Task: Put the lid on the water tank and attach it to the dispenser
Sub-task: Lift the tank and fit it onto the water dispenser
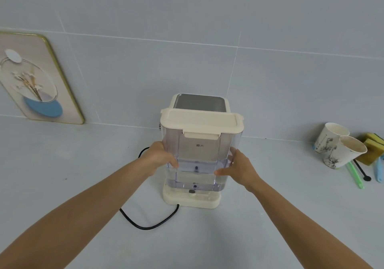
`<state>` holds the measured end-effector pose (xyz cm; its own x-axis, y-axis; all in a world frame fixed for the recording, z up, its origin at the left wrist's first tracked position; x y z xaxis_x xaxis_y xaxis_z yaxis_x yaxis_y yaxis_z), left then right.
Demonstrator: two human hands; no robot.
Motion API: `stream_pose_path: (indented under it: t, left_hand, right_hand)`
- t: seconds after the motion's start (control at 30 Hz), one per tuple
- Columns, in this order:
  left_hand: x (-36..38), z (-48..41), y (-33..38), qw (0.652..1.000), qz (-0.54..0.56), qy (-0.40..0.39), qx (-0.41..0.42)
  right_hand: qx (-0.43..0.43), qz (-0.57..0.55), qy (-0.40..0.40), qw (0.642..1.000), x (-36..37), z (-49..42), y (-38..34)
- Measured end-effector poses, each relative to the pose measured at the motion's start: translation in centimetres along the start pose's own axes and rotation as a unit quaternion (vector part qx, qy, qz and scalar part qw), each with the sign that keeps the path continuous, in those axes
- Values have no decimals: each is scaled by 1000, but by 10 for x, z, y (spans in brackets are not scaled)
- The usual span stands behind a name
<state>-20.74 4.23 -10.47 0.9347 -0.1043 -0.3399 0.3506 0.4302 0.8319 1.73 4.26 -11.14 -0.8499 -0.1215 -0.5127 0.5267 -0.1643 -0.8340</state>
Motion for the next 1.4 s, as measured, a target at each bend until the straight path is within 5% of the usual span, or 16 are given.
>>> stream_pose_path:
  t: [1.4]
  left_hand:
    - [14,13,-25,999,-15,-35,18]
  right_hand:
    - [16,28,-2,999,27,14,28]
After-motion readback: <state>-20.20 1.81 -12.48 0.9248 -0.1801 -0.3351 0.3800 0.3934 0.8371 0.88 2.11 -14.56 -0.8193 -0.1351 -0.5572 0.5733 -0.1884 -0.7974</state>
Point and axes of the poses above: each hand's wrist, its own z-axis away from the middle knuckle, its own x-axis out of the palm, y = z × x, the point moved 9 cm from there along -z, towards the middle knuckle, and after that the axes turned 2 degrees about y, right-handed, at the moved point
